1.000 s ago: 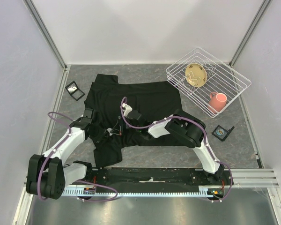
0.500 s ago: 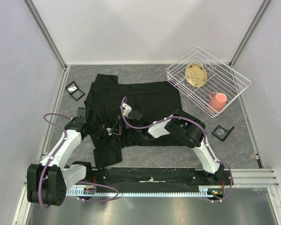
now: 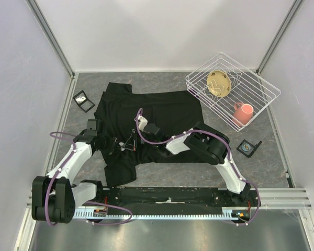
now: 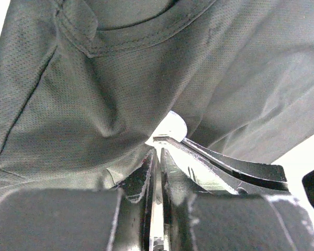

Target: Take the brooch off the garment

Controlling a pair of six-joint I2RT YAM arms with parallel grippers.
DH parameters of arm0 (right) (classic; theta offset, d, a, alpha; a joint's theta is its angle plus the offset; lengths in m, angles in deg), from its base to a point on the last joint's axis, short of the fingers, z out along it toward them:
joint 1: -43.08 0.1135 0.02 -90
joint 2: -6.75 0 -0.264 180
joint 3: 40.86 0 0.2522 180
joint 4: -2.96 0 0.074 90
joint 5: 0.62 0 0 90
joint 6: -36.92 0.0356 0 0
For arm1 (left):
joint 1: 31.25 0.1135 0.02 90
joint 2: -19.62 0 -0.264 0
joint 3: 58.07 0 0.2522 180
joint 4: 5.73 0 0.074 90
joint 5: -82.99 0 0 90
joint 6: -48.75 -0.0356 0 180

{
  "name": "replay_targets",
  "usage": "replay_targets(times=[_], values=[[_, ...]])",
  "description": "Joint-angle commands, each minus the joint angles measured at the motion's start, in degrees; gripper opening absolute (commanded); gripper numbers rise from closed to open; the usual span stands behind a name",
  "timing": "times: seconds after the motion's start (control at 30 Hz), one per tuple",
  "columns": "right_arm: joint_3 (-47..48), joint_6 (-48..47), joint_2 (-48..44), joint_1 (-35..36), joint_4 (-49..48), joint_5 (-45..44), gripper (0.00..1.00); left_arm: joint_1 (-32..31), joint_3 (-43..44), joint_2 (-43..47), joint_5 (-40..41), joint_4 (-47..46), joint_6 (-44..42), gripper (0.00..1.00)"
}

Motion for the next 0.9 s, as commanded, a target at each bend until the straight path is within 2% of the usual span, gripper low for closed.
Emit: replay_targets(times=[0.0, 0.27, 0.37, 0.6, 0.87], values=[[-0.67, 0.87, 0.13, 0.22, -3.59, 0.43, 0.00, 0.53, 1.00, -0.70, -0.78, -0.83, 7.27, 0.13], [-1.20, 1.58, -0.13, 0.92, -4.30, 0.43, 0.00, 0.80, -0.58, 0.79, 2.65, -1.35, 12.64, 0.13], [-1.55, 1.93, -0.13, 1.01, -4.83, 0.60, 0.00, 0.89, -1.11, 0.01, 1.77, -1.71, 13.87, 0.12], [-1.55, 1.75, -0.48, 1.19, -5.27, 0.69, 0.00, 1.24, -3.22, 0.09, -0.68, -2.58, 18.26, 0.22], [-1.90, 1.84, -0.40, 1.54, -5.97, 0.95, 0.00, 1.33, -4.27, -0.26, -1.92, -4.60, 21.08, 0.23]])
